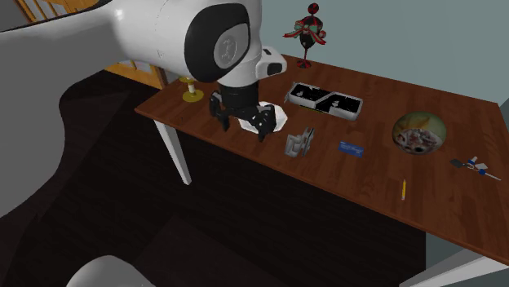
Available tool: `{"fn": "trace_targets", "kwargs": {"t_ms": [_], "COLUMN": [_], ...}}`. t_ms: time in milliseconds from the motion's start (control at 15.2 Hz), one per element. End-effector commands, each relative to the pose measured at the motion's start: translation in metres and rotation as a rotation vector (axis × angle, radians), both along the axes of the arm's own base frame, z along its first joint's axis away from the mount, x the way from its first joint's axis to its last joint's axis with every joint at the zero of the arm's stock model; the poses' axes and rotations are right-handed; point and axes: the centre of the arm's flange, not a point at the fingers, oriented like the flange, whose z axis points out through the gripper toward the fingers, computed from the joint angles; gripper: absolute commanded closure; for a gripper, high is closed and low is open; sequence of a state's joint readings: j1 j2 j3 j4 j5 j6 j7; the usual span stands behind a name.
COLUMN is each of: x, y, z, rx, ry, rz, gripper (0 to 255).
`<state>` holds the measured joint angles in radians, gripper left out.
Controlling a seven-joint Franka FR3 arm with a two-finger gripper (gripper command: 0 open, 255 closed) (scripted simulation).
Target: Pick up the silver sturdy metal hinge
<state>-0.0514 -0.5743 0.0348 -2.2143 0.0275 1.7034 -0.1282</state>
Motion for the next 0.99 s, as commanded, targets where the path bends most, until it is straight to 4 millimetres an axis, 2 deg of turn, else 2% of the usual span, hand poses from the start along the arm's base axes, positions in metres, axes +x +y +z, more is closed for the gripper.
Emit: {"fn": "trace_targets", "kwargs": {"t_ms": [0, 924], "x": [0.02, 0.173], "y": [-0.008, -0.083], "z": [-0.013, -0.091], "rx": [0.002, 0.02], "ry": [0.002, 0.021], "rz": [-0.017, -0.136], "gripper": [0, 0]}}
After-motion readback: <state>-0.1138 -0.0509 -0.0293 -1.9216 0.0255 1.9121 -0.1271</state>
